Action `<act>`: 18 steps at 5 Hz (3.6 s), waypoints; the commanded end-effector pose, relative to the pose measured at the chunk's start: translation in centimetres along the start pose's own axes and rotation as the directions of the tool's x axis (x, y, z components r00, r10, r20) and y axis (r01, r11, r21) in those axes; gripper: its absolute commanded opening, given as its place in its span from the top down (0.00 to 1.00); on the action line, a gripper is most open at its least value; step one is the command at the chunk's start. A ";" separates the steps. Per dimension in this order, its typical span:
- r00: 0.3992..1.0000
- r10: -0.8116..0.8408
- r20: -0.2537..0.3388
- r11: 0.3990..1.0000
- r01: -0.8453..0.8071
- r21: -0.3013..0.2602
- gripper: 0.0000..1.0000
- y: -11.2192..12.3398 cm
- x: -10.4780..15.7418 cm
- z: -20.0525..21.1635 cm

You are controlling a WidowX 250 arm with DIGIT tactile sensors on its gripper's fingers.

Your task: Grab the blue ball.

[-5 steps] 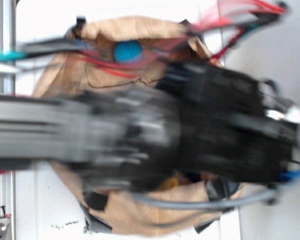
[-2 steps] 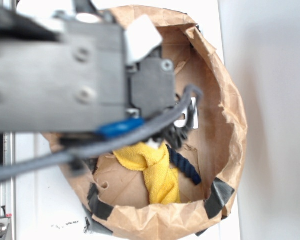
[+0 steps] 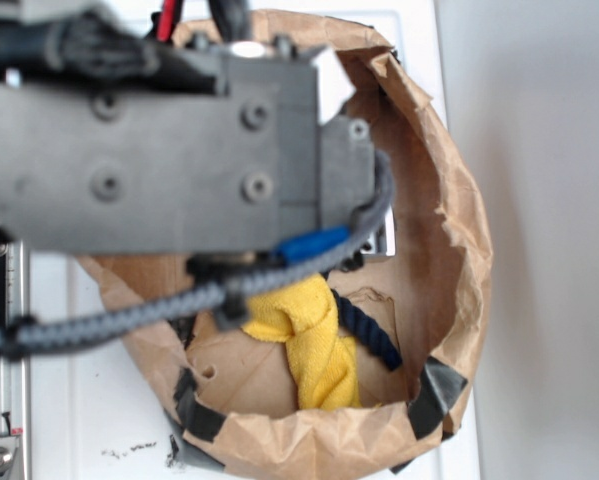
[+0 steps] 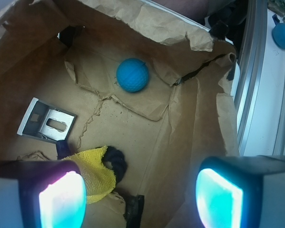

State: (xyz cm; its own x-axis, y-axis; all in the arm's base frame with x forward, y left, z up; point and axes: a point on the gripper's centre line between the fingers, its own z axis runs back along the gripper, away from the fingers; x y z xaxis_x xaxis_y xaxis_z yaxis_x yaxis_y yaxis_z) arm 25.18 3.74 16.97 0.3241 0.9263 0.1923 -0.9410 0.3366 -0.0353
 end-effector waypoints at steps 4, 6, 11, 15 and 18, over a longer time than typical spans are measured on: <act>0.986 0.146 0.080 0.989 -0.143 -0.041 0.00 -0.7 1.8 -4.0; 0.989 0.136 0.053 0.990 -0.134 -0.041 0.00 1.0 6.3 -6.7; 0.973 0.176 0.152 0.984 -0.172 -0.044 0.00 2.6 6.6 -9.2; 0.905 0.338 0.259 0.941 -0.329 -0.078 0.00 2.9 5.4 -12.0; 0.852 0.400 0.338 0.915 -0.391 -0.098 0.00 0.8 4.4 -14.1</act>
State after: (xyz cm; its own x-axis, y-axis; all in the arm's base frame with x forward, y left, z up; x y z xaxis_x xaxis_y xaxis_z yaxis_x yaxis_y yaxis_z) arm 28.11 10.08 2.65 -0.1312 0.8650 0.4842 -0.9831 -0.0508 -0.1758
